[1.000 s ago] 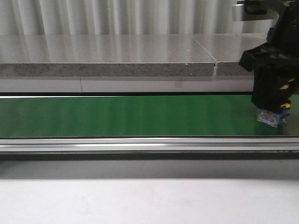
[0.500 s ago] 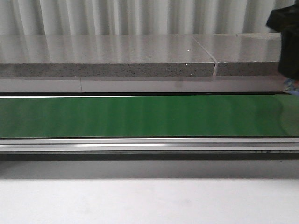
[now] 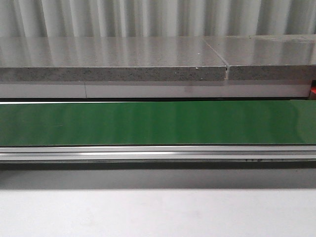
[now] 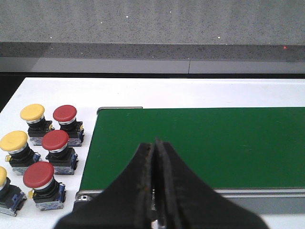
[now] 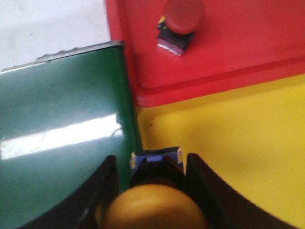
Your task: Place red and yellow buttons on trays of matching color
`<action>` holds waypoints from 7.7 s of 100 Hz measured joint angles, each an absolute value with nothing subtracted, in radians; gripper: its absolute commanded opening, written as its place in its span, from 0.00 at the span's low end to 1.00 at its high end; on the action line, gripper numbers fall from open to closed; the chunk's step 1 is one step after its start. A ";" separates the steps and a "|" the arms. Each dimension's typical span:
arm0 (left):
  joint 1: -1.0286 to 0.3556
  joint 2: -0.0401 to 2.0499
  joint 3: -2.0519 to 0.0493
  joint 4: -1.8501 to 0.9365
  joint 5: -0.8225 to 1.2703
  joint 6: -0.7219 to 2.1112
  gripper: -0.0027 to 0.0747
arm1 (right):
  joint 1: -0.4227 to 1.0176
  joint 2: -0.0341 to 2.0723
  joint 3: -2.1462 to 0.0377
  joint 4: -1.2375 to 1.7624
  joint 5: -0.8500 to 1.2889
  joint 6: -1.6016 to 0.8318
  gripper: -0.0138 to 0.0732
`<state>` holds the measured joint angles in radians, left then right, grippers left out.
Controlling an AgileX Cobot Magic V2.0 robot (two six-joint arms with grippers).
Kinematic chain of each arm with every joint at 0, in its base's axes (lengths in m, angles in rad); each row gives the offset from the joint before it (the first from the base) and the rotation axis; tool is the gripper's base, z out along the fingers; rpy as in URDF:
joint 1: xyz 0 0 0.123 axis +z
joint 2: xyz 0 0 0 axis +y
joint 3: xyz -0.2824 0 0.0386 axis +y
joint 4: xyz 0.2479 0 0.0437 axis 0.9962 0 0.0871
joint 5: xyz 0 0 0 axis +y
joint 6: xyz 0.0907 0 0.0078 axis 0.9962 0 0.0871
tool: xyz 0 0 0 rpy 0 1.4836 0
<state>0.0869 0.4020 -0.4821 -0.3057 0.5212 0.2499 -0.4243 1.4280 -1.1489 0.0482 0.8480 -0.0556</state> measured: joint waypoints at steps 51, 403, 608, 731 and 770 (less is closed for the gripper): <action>0.087 0.402 -0.482 -0.306 0.521 0.250 0.01 | -0.526 1.645 -1.055 0.053 0.678 0.035 0.19; 0.087 0.402 -0.482 -0.306 0.523 0.250 0.90 | -0.005 0.624 -0.658 0.074 0.491 -0.114 0.08; 0.471 1.635 -0.894 -0.298 0.517 -0.060 0.89 | -0.005 0.624 -0.658 0.074 0.491 -0.114 0.08; 0.371 1.223 -0.930 -0.307 0.609 0.020 0.01 | -0.005 0.624 -0.658 0.074 0.491 -0.114 0.08; 0.188 1.345 -1.094 -0.303 0.779 0.117 0.01 | -0.005 0.624 -0.658 0.074 0.491 -0.114 0.08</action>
